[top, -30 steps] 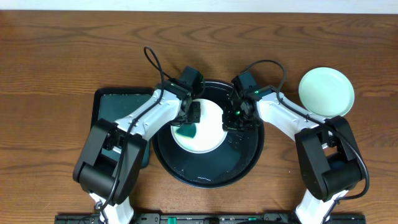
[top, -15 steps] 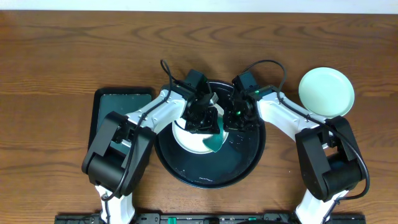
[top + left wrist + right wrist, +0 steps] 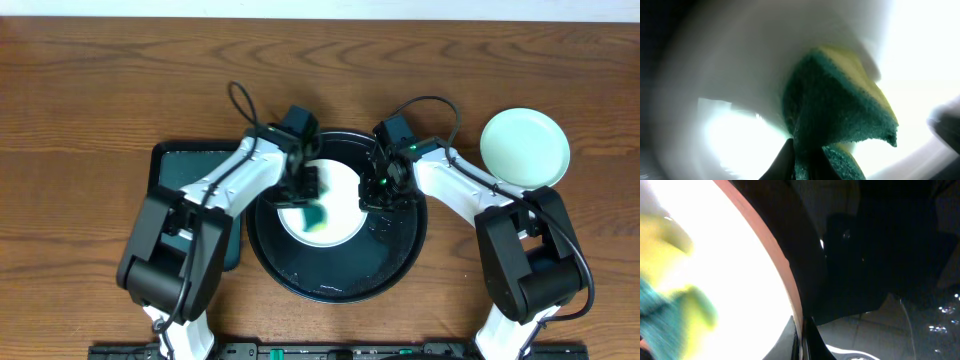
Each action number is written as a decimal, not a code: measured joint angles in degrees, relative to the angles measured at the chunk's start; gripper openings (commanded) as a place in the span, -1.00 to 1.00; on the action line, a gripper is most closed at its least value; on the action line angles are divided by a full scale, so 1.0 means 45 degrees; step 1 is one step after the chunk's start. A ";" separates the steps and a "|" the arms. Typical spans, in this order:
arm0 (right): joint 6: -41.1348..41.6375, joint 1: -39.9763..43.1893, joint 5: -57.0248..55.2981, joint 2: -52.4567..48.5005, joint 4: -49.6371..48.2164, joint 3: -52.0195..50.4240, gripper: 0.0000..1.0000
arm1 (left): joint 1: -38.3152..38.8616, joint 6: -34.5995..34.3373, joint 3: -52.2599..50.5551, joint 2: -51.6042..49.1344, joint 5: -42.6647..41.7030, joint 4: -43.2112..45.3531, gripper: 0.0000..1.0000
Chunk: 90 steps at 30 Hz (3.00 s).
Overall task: Clean dirty plates on tray and stack at the side
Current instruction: 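Scrub the white plate with the sponge in the left gripper, then return the sponge to the water tray with the left gripper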
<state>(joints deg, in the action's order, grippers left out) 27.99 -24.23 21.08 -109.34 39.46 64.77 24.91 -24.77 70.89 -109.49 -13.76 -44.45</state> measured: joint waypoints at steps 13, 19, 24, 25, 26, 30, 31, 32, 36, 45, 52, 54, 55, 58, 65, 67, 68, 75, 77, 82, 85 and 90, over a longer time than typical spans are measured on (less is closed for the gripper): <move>0.0000 -0.0039 0.0112 0.0000 -0.0068 0.0000 -0.97 | 0.0287 -0.0597 0.0175 0.0097 0.2943 -0.0539 -0.86; 0.0010 -0.0024 0.0058 0.0000 0.0039 0.0000 -0.97 | 0.0063 -0.0389 -0.0063 0.0053 0.0282 0.1200 -0.86; 0.0015 0.0015 -0.0010 0.0000 0.0151 0.0000 -0.98 | 0.0151 -0.0544 -0.0204 -0.0126 -0.1365 0.2730 -0.85; 0.0019 0.0015 -0.0015 0.0005 0.0155 0.0000 -0.97 | 0.0175 -0.0593 -0.0228 -0.0165 -0.1647 0.3007 -0.86; 0.0015 0.0015 -0.0010 0.0005 0.0151 0.0000 -0.98 | 0.0209 -0.0651 -0.0233 -0.0204 -0.1836 0.3201 -0.85; 0.0015 0.0015 -0.0015 0.0005 0.0151 0.0000 -0.97 | 0.0520 -0.1030 -0.0238 -0.0423 -0.2608 0.4187 -0.86; 0.0015 0.0015 -0.0015 0.0005 0.0151 0.0000 -0.97 | 0.0622 -0.1122 -0.0238 -0.0505 -0.2822 0.4454 -0.86; 0.0015 0.0015 -0.0015 0.0005 0.0151 0.0000 -0.97 | 0.0719 -0.1229 -0.0238 -0.0593 -0.3016 0.4648 -0.86; 0.0019 0.0015 -0.0029 0.0005 0.0194 0.0000 -0.98 | 0.0889 -0.1545 -0.0223 -0.0874 -0.3599 0.4964 -0.86; 0.0058 0.0019 -0.0058 0.0015 0.0272 0.0000 -0.97 | 0.0884 -0.1695 -0.0160 -0.1394 -0.6091 0.5124 -0.86; 0.0058 0.0058 -0.0121 0.0024 0.0350 0.0000 -0.98 | 0.0869 -0.1690 -0.0155 -0.1530 -0.6931 0.4779 -0.86; 0.0053 0.0058 -0.0121 0.0024 0.0340 0.0000 -0.98 | 0.0831 -0.1656 -0.0092 -0.1530 -0.6853 0.4289 -0.86; 0.0053 0.0058 -0.0126 0.0024 0.0330 0.0000 -0.98 | 0.0792 -0.1632 -0.0010 -0.1530 -0.6781 0.3910 -0.85; 0.0015 0.0053 -0.0102 0.0024 0.0277 0.0000 -0.97 | 0.0622 -0.1462 0.0136 -0.1501 -0.6586 0.2783 -0.86; -0.0039 0.0044 -0.0078 0.0024 0.0180 0.0000 -0.97 | -0.0015 -0.0729 0.0170 -0.1258 -0.6023 0.0481 -0.85; -0.0044 0.0044 -0.0078 0.0024 0.0180 0.0000 -0.98 | -0.0136 -0.0612 0.0165 -0.1132 -0.5576 0.0005 -0.86; -0.0044 0.0044 -0.0078 0.0024 0.0180 0.0000 -0.97 | -0.0160 -0.0549 0.0165 -0.1054 -0.5280 -0.0189 -0.86; -0.0044 0.0044 -0.0073 0.0024 0.0180 0.0000 -0.97 | -0.0170 -0.0559 0.0131 0.0034 -0.1428 -0.1311 -0.85; -0.0044 0.0044 -0.0073 0.0024 0.0175 0.0000 -0.97 | -0.0185 -0.0641 0.0083 0.0393 -0.0194 -0.1350 -0.86; -0.0044 0.0044 -0.0073 0.0024 0.0175 0.0000 -0.97 | -0.0189 -0.0816 0.0063 0.1486 0.1904 -0.1389 -0.85; -0.0039 0.0044 -0.0073 0.0024 0.0175 0.0000 -0.98 | -0.0291 -0.0831 0.0063 0.2336 0.3225 -0.1447 -0.85; -0.0044 0.0044 -0.0073 0.0024 0.0175 0.0000 -0.97 | -0.0767 -0.1025 0.0063 0.3575 0.4911 -0.1608 -0.86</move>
<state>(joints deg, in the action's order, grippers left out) 27.79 -24.03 20.75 -109.23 40.25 64.77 21.45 -29.39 71.18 -93.41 8.34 -51.68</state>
